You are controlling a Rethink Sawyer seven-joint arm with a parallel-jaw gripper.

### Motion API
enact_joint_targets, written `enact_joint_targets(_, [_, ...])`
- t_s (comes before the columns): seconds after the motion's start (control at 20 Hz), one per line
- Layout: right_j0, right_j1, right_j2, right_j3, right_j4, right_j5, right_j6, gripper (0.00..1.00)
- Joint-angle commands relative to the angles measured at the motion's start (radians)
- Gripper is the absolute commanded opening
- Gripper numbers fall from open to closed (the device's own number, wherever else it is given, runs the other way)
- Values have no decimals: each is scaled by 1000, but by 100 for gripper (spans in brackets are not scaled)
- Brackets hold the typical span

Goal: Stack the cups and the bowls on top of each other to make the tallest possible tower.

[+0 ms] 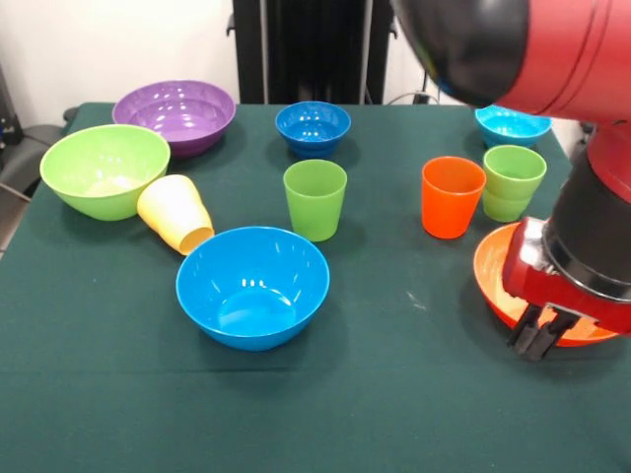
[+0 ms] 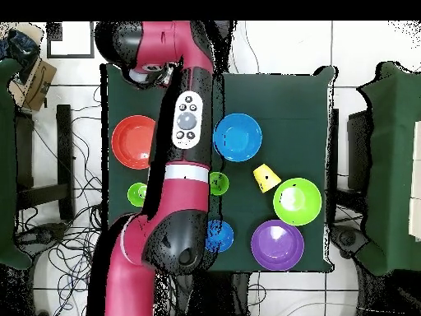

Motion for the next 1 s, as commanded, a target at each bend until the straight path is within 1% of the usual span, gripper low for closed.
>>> enact_joint_targets(0.05, [28, -39, -30, 71, 24, 45, 143, 0])
enact_joint_targets(0.15, [39, -62, -9, 96, 13, 63, 124, 0])
enact_joint_targets(0.25, [56, -95, 32, 138, -13, 73, 98, 0])
enact_joint_targets(0.4, [69, -118, 70, 179, -36, 53, 56, 0])
enact_joint_targets(0.45, [74, -127, 85, 194, -45, 43, 39, 100])
enact_joint_targets(0.5, [77, -135, 83, 199, -52, 44, 20, 100])
enact_joint_targets(0.65, [106, -183, 120, 276, -85, 22, -3, 100])
enact_joint_targets(0.8, [151, -256, 175, 414, -131, -21, -59, 100])
enact_joint_targets(0.9, [159, -276, 193, 455, -144, -35, -88, 100])
enact_joint_targets(1.0, [157, -284, 209, 473, -158, -44, -124, 100])
